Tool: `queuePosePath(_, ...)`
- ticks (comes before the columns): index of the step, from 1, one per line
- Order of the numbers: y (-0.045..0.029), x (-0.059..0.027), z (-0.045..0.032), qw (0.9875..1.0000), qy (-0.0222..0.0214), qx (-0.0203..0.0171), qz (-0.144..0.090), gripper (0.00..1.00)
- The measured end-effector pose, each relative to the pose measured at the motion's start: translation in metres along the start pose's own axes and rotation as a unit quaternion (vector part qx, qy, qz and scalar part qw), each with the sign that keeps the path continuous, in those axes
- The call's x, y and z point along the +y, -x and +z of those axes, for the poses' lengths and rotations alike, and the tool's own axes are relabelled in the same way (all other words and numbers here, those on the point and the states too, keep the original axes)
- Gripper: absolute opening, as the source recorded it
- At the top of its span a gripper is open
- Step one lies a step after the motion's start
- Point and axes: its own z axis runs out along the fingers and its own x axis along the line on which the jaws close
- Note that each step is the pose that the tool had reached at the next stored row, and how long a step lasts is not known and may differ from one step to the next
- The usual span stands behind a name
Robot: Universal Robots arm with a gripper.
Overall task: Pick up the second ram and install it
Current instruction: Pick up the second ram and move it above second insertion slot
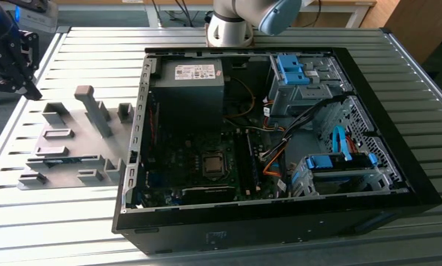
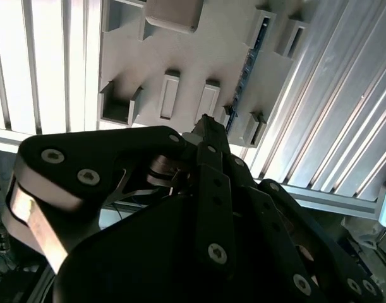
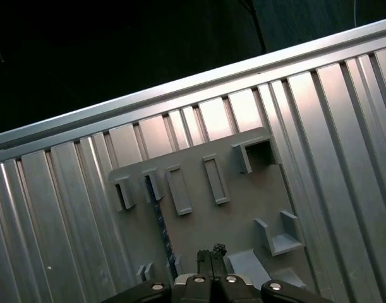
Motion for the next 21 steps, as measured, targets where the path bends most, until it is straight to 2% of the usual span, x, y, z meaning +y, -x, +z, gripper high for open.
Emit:
queuePosePath(5, -0.0001, -0.0001, 0.0009, 0.9993, 0.0001, 0.0007, -0.037, 0.11)
queuePosePath(10, -0.0002, -0.0001, 0.0027, 0.9969, 0.0002, 0.0016, -0.079, 0.11)
queuePosePath(17, -0.0041, 0.0042, 0.0048, 0.995, 0.0003, 0.002, -0.099, 0.11)
queuePosePath(18, -0.0049, 0.0049, 0.0051, 0.9949, 0.0005, 0.0014, -0.101, 0.11)
queuePosePath(19, -0.0057, 0.0051, 0.0057, 0.9948, 0.0011, -0.0019, -0.102, 0.11)
queuePosePath(21, -0.0068, 0.0054, 0.0067, 0.9945, 0.0031, -0.0119, -0.104, 0.11)
